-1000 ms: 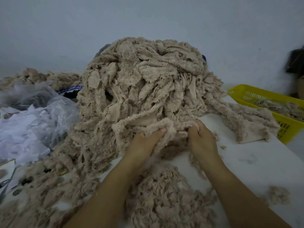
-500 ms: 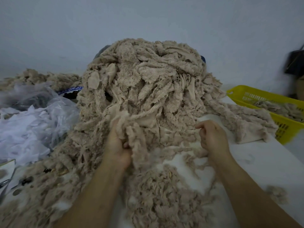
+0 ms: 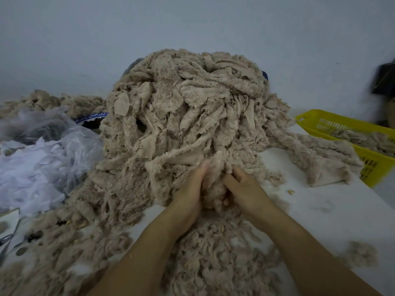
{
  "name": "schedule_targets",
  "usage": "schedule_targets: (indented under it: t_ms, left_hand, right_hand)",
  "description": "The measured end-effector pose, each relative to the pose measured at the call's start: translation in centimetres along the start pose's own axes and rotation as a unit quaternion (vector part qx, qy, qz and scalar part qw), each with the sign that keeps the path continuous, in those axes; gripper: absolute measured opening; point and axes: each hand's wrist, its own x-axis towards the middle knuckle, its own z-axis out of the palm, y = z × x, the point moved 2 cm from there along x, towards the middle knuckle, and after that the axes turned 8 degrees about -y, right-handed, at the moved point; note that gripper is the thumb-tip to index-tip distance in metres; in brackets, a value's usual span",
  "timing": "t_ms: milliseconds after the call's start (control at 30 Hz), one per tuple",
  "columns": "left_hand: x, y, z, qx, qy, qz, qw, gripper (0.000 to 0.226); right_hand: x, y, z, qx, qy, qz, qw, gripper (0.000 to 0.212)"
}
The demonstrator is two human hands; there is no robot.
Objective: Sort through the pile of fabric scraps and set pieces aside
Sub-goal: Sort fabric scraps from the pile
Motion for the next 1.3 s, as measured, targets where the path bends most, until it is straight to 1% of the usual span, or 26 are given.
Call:
schedule_targets:
  t_ms: [67,100,133,167,200,233,267,300,333,367,433,467,533,600,633,667,733,767,800,833,900,967,1033,1133,1200,1300]
  left_hand:
    - [-0.1,0.1,-0.1,0.065,0.015,0.015,0.998,0.066]
    - [-0.3,0.5,-0.3,0.120,0.044,0.048,0.991,0.062]
    - [-0.6,1.1,-0.7,0.186,0.090,0.101,0.973,0.053]
    - [-1.1,1.8,-1.3,0.245,0.145,0.155,0.946,0.045]
    - [-1.4,2.3,-1.9,0.289,0.201,0.196,0.915,0.037]
    - [-1.6,2.6,-2.5,0.314,0.254,0.220,0.888,0.030]
    - [-1.6,2.8,-3.1,0.327,0.300,0.228,0.866,0.025]
    - [-1.6,2.9,-3.7,0.338,0.339,0.217,0.851,0.023]
    - [-1.5,2.8,-4.2,0.353,0.367,0.187,0.840,0.026]
    - [-1.3,2.6,-4.7,0.371,0.383,0.146,0.834,0.034]
    - [-0.9,2.1,-5.5,0.392,0.382,0.063,0.834,0.049]
    - [-0.8,1.8,-5.8,0.398,0.375,0.033,0.837,0.051]
    - [-0.6,1.3,-6.3,0.397,0.360,0.014,0.844,0.043]
    - [-0.6,1.2,-6.4,0.371,0.348,0.030,0.860,0.033]
    - [-0.6,1.2,-6.2,0.335,0.340,0.040,0.878,0.030]
    - [-0.7,1.2,-6.0,0.272,0.325,0.045,0.905,0.028]
    - [-0.4,1.3,-5.1,0.081,0.269,0.024,0.959,0.026]
    - [-0.3,1.3,-4.5,-0.015,0.234,0.011,0.972,0.026]
    - [-0.2,1.4,-4.0,-0.087,0.198,0.002,0.976,0.026]
    - [-0.1,1.5,-3.5,-0.129,0.159,-0.003,0.979,0.031]
    - [-0.1,1.4,-2.8,-0.179,0.084,-0.008,0.980,0.044]
    - [-0.2,1.2,-2.4,-0.206,0.037,-0.018,0.978,0.044]
    - [-0.2,1.3,-2.4,-0.213,0.037,-0.020,0.976,0.042]
    - [-0.1,1.4,-2.4,-0.202,0.078,-0.037,0.975,0.044]
    - [0.1,1.1,-2.8,-0.208,0.106,-0.042,0.972,0.050]
    - [0.2,1.0,-2.9,-0.166,0.114,-0.037,0.979,0.047]
  right_hand:
    - [0.0,0.2,-0.5,0.061,0.009,0.028,0.998,0.028]
    - [0.1,0.3,-0.7,0.109,0.014,0.034,0.993,0.025]
    - [0.3,0.1,-1.0,0.163,0.023,0.034,0.986,0.025]
    - [0.5,-0.1,-1.5,0.221,0.037,0.019,0.974,0.026]
    - [0.6,-0.4,-2.2,0.287,0.054,-0.009,0.956,0.028]
    - [0.6,-0.8,-3.2,0.360,0.083,-0.045,0.928,0.027]
    - [0.5,-1.1,-4.4,0.440,0.117,-0.084,0.886,0.025]
    - [0.4,-1.2,-5.5,0.506,0.149,-0.115,0.842,0.032]
    - [0.3,-1.0,-6.3,0.544,0.174,-0.126,0.811,0.045]
    - [0.1,-0.6,-6.7,0.551,0.196,-0.116,0.803,0.054]
    - [0.2,0.3,-6.6,0.515,0.207,-0.061,0.830,0.058]
    - [0.4,0.7,-6.0,0.488,0.200,-0.030,0.849,0.056]
    - [0.8,0.7,-4.8,0.427,0.172,0.004,0.888,0.051]
    - [1.1,0.5,-3.7,0.365,0.144,0.015,0.920,0.047]
    - [1.1,0.4,-3.3,0.330,0.131,0.018,0.935,0.044]
    - [1.1,0.5,-3.0,0.291,0.114,0.023,0.950,0.042]
    - [1.0,0.8,-2.2,0.211,0.087,0.034,0.973,0.037]
    - [1.0,1.0,-1.8,0.175,0.082,0.037,0.980,0.036]
    - [1.0,1.2,-1.5,0.143,0.078,0.036,0.986,0.037]
    - [0.9,1.2,-1.2,0.111,0.069,0.032,0.991,0.039]
    - [0.7,1.0,-0.5,0.040,0.040,0.021,0.998,0.048]
    - [0.6,0.7,0.0,-0.010,0.032,0.017,0.999,0.059]
    - [0.6,0.7,0.0,-0.037,0.035,0.021,0.998,0.059]
    - [0.6,0.9,-0.6,-0.050,0.077,0.018,0.996,0.044]
    - [0.7,1.0,-1.0,-0.001,0.090,0.012,0.996,0.034]
    - [0.6,0.7,-1.0,0.071,0.083,0.010,0.994,0.017]
